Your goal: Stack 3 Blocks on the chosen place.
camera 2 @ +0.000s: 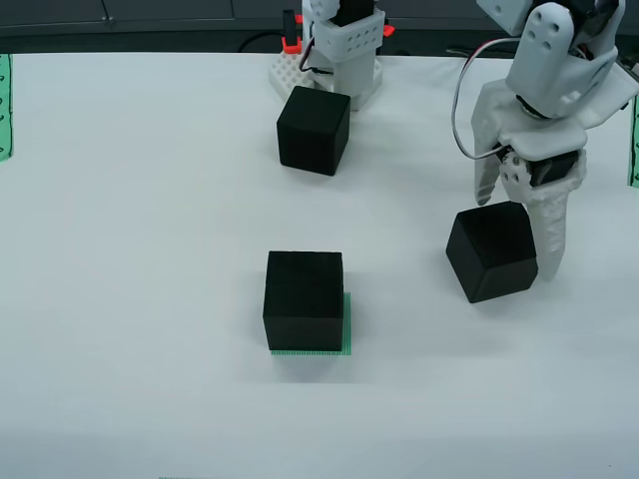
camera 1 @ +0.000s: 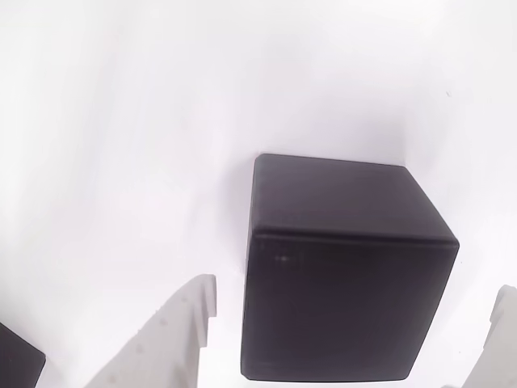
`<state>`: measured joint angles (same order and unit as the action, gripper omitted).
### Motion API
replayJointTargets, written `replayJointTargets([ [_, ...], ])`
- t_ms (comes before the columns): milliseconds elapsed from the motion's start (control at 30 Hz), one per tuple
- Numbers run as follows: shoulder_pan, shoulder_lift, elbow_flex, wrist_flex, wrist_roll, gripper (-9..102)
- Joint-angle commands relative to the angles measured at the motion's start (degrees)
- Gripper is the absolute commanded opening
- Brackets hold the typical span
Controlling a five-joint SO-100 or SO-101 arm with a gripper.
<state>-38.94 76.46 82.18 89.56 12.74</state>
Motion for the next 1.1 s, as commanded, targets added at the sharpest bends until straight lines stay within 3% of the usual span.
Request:
replayJointTargets([
  [0, 0.0, -0.5, -3.1, 0.5, 0.4, 41],
  [433, -0.9, -2.9, -3.6, 0.5, 0.4, 23],
  [667, 0.3, 0.9, -2.4, 0.5, 0.5, 23],
  [1067, 8.8, 22.5, 4.0, 0.6, 0.3, 23],
])
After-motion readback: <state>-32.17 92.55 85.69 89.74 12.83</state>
